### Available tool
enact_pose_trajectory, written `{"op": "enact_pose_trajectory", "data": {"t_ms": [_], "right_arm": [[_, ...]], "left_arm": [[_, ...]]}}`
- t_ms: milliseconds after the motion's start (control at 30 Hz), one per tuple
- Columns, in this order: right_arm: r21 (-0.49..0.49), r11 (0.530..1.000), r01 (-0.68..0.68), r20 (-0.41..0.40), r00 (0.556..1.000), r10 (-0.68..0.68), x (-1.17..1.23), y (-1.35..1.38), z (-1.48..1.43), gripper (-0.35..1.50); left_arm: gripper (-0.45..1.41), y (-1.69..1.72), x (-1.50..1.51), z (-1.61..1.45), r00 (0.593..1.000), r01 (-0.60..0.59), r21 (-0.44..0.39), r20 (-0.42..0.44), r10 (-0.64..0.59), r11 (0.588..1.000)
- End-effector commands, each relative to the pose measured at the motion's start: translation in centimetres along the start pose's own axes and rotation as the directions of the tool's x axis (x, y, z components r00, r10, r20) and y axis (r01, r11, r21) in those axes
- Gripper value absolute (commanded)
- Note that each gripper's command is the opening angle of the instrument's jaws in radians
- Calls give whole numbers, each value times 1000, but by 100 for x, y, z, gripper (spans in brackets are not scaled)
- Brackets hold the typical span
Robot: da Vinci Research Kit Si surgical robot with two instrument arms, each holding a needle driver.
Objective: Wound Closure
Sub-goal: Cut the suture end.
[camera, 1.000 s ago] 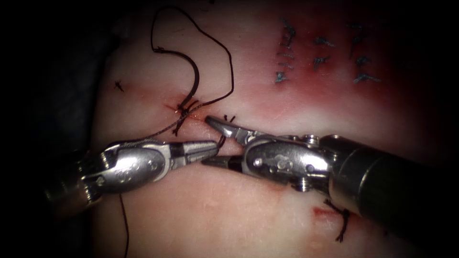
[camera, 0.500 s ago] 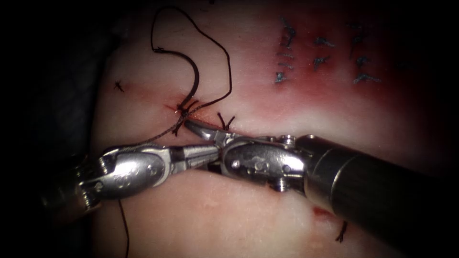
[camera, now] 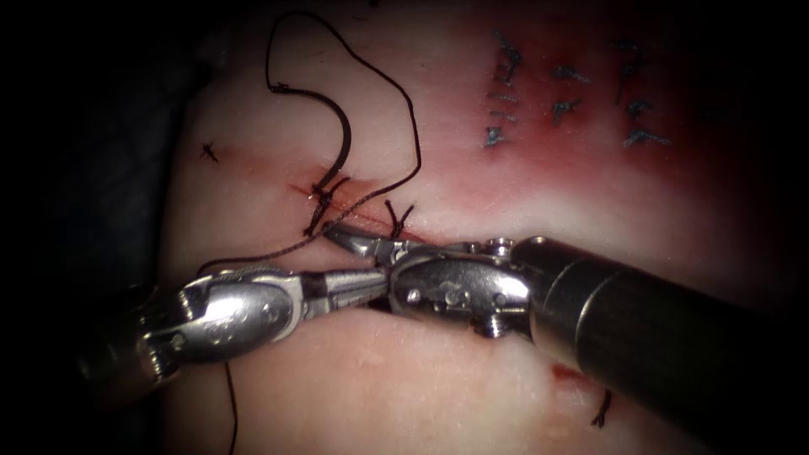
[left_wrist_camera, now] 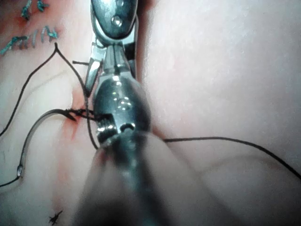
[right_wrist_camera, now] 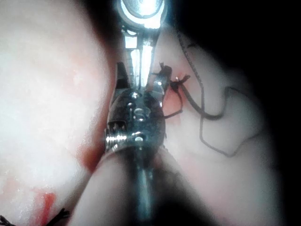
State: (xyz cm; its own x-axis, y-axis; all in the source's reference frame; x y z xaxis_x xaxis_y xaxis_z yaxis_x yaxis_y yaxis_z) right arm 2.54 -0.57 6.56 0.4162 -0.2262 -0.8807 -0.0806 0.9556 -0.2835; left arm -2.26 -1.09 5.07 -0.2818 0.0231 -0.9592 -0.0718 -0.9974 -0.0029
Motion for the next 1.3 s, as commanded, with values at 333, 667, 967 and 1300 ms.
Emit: {"op": "enact_pose_trajectory", "data": {"t_ms": [333, 667, 967, 1300], "right_arm": [[-8, 1000, 29, -21, 999, -29, -16, -9, 15, 131], [-27, 999, 20, -23, 1000, -20, -13, -1, 19, 131], [31, 998, 58, -31, 998, -57, -12, -9, 20, -35], [-7, 998, 63, -12, 998, -63, -15, -11, 16, 148]], "left_arm": [[-35, -16, 0, -1, 1000, 13, -10, -14, -13, 1000], [-35, -10, -1, 4, 1000, 12, -7, -13, -12, 1000], [-35, -10, -1, 4, 1000, 18, -7, -14, -18, 1000], [-35, -1, 4, -1, 1000, 15, -7, -8, -15, 1000]]}}
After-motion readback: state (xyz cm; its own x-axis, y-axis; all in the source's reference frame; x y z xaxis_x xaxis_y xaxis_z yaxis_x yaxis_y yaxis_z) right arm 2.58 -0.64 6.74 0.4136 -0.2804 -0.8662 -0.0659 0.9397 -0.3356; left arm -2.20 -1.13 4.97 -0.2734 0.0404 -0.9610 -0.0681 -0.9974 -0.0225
